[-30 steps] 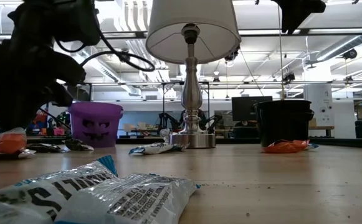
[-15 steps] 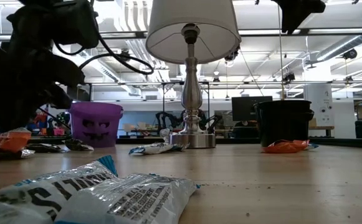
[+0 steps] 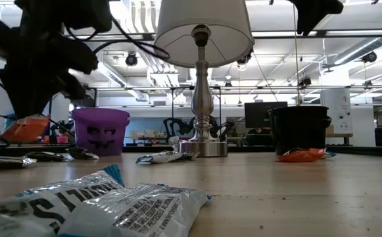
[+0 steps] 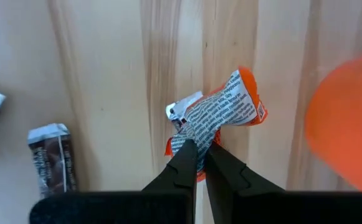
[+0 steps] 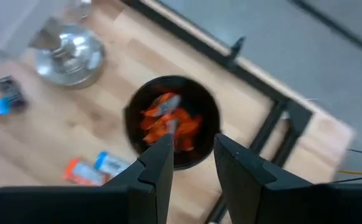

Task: Organize candy in baskets
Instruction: Put the orange chocolate bar into the black bucket

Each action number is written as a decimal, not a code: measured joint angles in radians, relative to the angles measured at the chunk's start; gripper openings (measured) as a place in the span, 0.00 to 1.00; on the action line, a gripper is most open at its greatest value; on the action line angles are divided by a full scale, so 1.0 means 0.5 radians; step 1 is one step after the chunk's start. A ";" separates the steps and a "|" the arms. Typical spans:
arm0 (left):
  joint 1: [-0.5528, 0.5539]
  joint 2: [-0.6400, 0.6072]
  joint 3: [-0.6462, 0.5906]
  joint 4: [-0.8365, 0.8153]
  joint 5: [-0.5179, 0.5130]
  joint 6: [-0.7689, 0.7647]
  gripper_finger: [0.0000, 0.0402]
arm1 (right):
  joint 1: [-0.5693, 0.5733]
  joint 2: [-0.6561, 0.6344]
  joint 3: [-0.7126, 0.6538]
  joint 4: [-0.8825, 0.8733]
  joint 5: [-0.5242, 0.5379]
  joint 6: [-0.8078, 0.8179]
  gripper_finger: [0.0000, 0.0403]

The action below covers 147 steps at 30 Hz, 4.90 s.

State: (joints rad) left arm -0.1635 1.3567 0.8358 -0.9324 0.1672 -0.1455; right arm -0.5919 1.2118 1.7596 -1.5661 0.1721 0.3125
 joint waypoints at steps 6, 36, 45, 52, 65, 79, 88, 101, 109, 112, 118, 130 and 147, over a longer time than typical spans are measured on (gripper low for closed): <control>0.000 0.000 0.173 -0.070 -0.002 0.005 0.00 | 0.023 0.000 0.000 0.020 -0.361 -0.072 0.27; 0.003 0.000 0.765 -0.081 -0.111 0.119 0.00 | 1.000 0.063 -0.010 0.605 -0.763 0.557 0.54; 0.003 0.000 0.887 -0.056 -0.136 0.157 0.00 | 1.242 0.384 -0.012 0.854 -0.685 0.458 0.54; 0.003 0.000 0.977 -0.070 -0.146 0.176 0.00 | 1.449 0.630 -0.002 1.349 -0.653 0.270 0.54; 0.003 0.000 1.135 -0.052 -0.161 0.232 0.00 | 1.528 0.836 0.002 1.684 -0.409 0.228 0.54; 0.002 0.010 1.143 0.095 -0.164 0.249 0.00 | 1.537 0.899 0.002 1.929 -0.287 0.289 0.54; 0.002 0.011 1.150 0.160 -0.216 0.288 0.00 | 1.541 0.921 0.001 1.962 -0.287 0.298 0.54; 0.002 0.012 1.155 0.261 -0.235 0.327 0.00 | 1.541 0.980 0.001 2.051 -0.288 0.302 0.54; 0.003 0.012 1.155 0.264 -0.275 0.357 0.00 | 1.541 1.015 0.001 2.053 -0.228 0.303 0.54; 0.004 0.012 1.155 0.264 -0.282 0.367 0.00 | 1.541 1.014 0.001 2.054 -0.192 0.303 0.51; 0.003 0.012 1.155 0.266 -0.278 0.379 0.00 | 1.537 1.012 0.001 2.048 -0.250 0.304 0.22; 0.003 0.012 1.155 0.273 -0.278 0.378 0.00 | 1.537 1.005 0.001 2.040 -0.266 0.298 0.03; 0.004 0.012 1.155 0.251 -0.258 0.378 0.27 | 1.542 0.983 0.227 1.444 -0.298 0.374 0.03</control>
State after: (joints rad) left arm -0.1616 1.3628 1.4136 -0.8066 0.0383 0.0437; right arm 0.1791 1.7031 1.8732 -0.8443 0.0231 0.4995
